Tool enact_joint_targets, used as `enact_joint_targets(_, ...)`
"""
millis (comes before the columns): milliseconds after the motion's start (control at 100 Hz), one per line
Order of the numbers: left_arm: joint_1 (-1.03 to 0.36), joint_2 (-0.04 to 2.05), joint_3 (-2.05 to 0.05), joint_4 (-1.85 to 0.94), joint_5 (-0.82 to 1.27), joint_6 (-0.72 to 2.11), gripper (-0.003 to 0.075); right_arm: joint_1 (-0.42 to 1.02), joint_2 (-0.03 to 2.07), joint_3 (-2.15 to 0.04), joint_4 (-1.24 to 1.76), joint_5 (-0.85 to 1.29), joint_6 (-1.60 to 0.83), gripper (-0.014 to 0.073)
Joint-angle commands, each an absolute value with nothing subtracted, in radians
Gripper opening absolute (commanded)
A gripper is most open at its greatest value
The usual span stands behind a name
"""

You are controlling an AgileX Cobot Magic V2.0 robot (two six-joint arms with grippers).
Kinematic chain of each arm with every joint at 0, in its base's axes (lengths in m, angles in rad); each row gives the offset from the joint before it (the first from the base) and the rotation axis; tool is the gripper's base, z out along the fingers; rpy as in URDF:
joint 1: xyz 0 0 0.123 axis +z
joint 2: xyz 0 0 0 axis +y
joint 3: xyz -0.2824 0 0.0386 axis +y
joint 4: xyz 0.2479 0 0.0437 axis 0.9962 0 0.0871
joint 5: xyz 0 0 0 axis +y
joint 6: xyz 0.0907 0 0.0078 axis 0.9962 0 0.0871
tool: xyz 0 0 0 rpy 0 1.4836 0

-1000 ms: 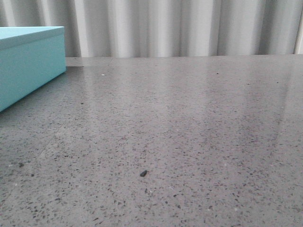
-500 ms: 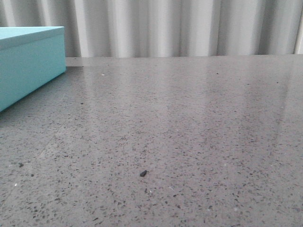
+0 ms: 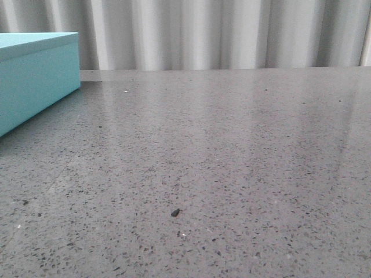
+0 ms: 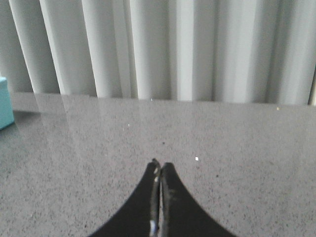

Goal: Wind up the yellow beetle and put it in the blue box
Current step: 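Raise the left gripper up out of the box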

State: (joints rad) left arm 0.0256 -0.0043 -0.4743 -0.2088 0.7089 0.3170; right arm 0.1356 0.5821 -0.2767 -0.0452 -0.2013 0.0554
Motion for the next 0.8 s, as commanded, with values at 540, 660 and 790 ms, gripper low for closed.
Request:
enact_joint_targets(540,0.023,-0.002,-0.496,-0.228,0.622,0.307,-0.0021,0.167,0.448,-0.262,-0.308,-0.227,0.05,-0.0061)
enact_joint_targets(660,0.023,-0.002,-0.496,-0.228,0.622,0.307,-0.0021,0.167,0.401,-0.233,-0.308,-0.227,0.05,-0.0061)
enact_joint_targets(790,0.023,-0.002,-0.496,-0.228,0.622,0.307,-0.0021,0.167,0.363,-0.204,-0.308,-0.229,0.05,-0.0061)
